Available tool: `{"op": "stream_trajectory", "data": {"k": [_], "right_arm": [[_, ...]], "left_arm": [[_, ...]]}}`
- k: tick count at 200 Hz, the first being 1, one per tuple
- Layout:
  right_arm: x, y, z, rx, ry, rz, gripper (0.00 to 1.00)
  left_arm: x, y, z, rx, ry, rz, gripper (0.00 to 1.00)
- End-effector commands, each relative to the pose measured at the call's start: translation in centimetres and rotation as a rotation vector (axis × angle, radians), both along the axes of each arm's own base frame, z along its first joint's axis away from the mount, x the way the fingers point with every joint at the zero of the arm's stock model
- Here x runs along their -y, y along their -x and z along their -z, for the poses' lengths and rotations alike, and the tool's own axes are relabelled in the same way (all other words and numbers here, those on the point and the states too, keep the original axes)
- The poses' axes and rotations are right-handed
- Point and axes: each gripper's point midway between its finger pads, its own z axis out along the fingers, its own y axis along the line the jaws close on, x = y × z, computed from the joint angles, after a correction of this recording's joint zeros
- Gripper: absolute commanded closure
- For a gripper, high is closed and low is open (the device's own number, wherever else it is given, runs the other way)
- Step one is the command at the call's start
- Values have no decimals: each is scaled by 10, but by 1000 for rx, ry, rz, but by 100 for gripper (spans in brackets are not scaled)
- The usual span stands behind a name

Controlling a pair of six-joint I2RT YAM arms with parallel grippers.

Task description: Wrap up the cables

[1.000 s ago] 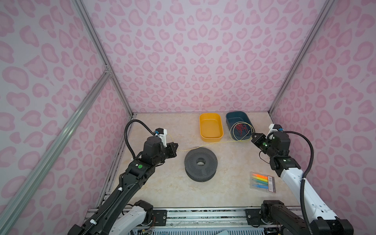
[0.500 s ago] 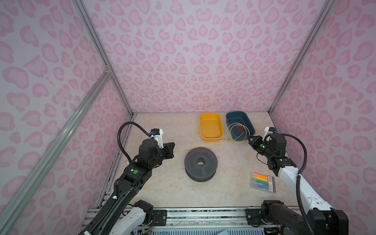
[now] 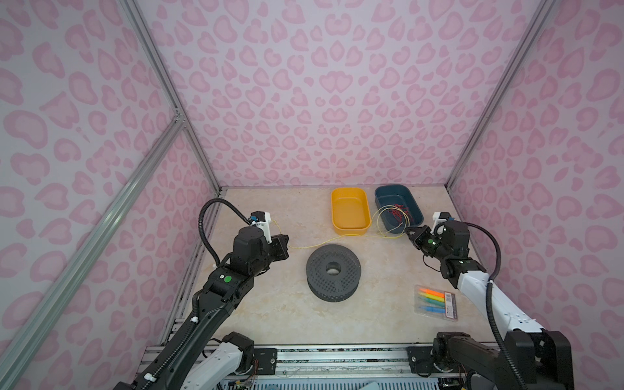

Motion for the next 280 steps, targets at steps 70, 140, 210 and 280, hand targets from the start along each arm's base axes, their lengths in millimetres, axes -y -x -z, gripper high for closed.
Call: {"op": "stream_trajectory", "data": {"k": [70, 140, 210, 280], "right_arm": [[7, 18, -19, 27, 69, 54, 36], [-18, 31, -41, 53, 15, 2, 27], [-167, 38, -57, 81, -330, -211, 12], [-230, 14, -46, 30, -594, -230, 28]], "left_arm": [[25, -18, -16, 40, 58, 86, 96], [28, -17, -12, 32, 71, 98, 97], [29, -21, -19, 67, 89, 92, 96], [26, -18, -26, 103, 102, 84, 97]]}}
